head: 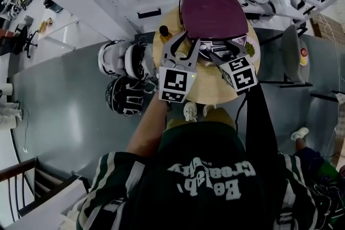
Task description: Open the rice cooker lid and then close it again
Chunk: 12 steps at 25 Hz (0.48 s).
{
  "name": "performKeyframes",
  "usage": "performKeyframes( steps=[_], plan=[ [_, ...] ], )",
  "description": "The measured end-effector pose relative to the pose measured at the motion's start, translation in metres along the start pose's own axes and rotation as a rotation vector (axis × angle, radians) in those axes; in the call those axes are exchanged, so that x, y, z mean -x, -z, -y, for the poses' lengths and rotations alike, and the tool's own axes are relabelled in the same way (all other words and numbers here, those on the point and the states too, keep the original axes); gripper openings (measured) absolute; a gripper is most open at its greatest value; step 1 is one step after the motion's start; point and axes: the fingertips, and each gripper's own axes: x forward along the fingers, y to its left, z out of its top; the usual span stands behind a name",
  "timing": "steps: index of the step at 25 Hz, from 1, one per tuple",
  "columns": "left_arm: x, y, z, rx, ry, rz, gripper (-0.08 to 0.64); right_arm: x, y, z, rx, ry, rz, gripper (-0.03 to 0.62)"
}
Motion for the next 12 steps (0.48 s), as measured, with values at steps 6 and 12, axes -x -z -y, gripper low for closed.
performKeyframes(
  steps=[6, 12],
  plan=[
    [0.0013, -0.0005, -0.0040, 0.005, -0.005, -0.001, 0.117, -0.0006, -0.0012, 0.0007, -0.013, -0.003, -0.002, 0.291],
    [-0.0005, -0.0041, -0.0048, 0.007, -0.006, 0.006, 0.117, -0.0006, -0.0022, 0.0030, 0.003, -0.008, -0.013, 0.281]
  ],
)
